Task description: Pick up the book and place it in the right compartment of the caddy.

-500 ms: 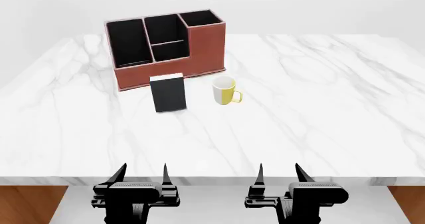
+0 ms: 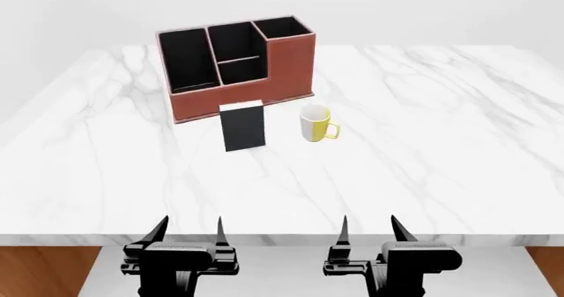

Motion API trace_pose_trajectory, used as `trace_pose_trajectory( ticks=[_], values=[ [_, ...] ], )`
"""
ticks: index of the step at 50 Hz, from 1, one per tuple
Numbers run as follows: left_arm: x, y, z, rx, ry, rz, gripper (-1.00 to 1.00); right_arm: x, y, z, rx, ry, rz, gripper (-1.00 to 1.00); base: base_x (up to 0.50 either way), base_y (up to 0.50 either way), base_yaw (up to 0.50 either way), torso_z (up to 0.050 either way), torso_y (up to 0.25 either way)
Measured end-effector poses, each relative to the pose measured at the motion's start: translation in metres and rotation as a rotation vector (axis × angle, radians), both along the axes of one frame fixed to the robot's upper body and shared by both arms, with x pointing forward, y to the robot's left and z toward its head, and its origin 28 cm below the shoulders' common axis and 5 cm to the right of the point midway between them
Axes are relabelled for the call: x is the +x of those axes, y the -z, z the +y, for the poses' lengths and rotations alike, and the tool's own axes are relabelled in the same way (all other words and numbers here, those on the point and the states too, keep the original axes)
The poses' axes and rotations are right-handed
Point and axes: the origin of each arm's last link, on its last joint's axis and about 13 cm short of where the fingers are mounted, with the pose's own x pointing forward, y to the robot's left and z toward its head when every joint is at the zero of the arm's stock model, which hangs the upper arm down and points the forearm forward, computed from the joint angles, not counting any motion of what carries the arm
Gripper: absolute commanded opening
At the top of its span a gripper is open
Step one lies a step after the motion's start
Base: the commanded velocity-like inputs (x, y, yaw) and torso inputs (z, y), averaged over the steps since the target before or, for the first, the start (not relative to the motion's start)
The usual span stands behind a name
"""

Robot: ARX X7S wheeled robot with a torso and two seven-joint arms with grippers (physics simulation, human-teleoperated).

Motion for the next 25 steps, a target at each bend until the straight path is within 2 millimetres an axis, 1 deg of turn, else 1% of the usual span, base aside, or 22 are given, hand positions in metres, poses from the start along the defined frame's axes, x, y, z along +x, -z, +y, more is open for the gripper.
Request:
trace_pose_trajectory(
  ticks=[9, 11, 13, 16, 19, 22, 25],
  values=[
    [0.001, -0.003, 0.000, -0.002, -0.002, -0.001, 1.00, 0.000, -0.001, 0.001, -0.008, -0.001, 0.003, 1.00, 0.00, 0.00, 0.00, 0.000, 0.000],
    [0.003, -0.008, 0.000, 0.003, 0.001, -0.001, 1.00, 0.000, -0.006, 0.001, -0.004, -0.006, 0.011, 1.00, 0.00, 0.00, 0.00, 0.000, 0.000],
    [0.007, -0.018, 0.001, 0.004, 0.003, -0.002, 1.00, 0.002, -0.016, -0.001, 0.002, -0.013, 0.016, 1.00, 0.00, 0.00, 0.00, 0.000, 0.000],
    [0.020, -0.044, 0.003, 0.006, 0.008, -0.020, 1.00, 0.011, -0.042, -0.004, 0.007, -0.017, 0.012, 1.00, 0.00, 0.00, 0.00, 0.000, 0.000],
    [0.041, -0.085, 0.006, -0.003, 0.007, -0.052, 1.00, 0.027, -0.081, -0.010, 0.003, -0.022, 0.001, 1.00, 0.06, 0.00, 0.00, 0.000, 0.000],
    [0.060, -0.128, 0.009, -0.004, 0.006, -0.093, 1.00, 0.041, -0.122, -0.015, -0.016, -0.032, -0.024, 1.00, 0.50, 0.00, 0.00, 0.000, 0.000],
    [0.071, -0.162, 0.011, -0.008, 0.002, -0.123, 1.00, 0.048, -0.156, -0.020, -0.033, -0.035, -0.047, 1.00, 0.50, 0.00, 0.00, 0.000, 0.000]
  ],
)
